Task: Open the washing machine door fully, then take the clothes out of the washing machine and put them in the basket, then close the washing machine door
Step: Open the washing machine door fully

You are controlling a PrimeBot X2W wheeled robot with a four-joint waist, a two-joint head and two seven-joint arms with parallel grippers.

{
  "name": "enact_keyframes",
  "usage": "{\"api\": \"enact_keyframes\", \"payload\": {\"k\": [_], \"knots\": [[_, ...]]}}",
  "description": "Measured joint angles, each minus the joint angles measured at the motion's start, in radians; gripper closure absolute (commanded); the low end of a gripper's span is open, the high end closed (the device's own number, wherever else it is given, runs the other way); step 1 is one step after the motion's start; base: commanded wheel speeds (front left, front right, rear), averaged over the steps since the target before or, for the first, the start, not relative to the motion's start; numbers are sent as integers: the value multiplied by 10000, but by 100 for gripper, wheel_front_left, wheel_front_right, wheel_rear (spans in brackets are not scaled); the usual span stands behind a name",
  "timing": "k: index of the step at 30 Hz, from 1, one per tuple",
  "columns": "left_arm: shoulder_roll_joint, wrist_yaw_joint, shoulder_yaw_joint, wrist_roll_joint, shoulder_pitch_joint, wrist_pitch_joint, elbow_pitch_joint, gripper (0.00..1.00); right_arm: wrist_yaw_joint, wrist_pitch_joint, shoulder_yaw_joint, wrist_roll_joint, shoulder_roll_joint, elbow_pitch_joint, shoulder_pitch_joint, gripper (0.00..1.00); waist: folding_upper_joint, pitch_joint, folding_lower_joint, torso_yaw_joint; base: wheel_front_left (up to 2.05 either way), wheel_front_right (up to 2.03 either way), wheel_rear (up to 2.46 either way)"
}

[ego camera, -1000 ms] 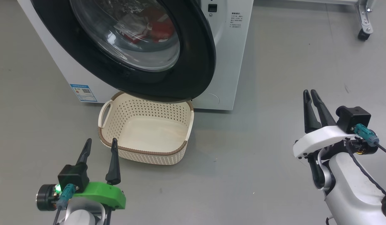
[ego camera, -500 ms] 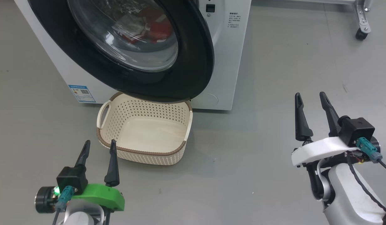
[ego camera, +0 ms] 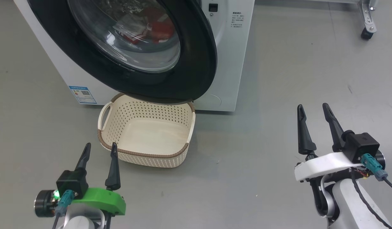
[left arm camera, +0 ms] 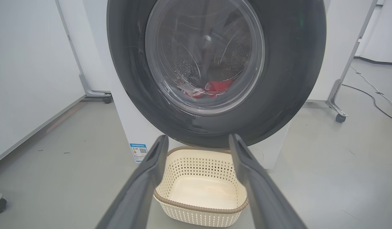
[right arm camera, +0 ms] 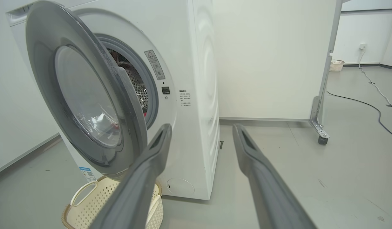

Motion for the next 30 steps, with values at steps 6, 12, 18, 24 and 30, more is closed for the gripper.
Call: {"api": "enact_keyframes", "payload": {"k": [6,12,18,24,30], "knots": [[0,-6,29,86,0,0,-2,0,-8,0,-107,-75,52,-242,216,0,0,34,0,21,0,0,0],[0,-77,23,144,0,0,-2,0,-10,0,-245,-153,96,-458,409,0,0,52,0,63,0,0,0],[0,-77,25,144,0,0,0,0,-10,0,-301,-213,132,-598,569,0,0,65,0,100,0,0,0],[0,-79,27,146,0,0,4,0,-10,0,-370,-322,169,-732,603,0,0,80,0,126,0,0,0],[-2,-88,27,146,0,0,10,0,-10,0,-428,-336,265,-773,774,0,0,74,0,136,0,0,0]]}}
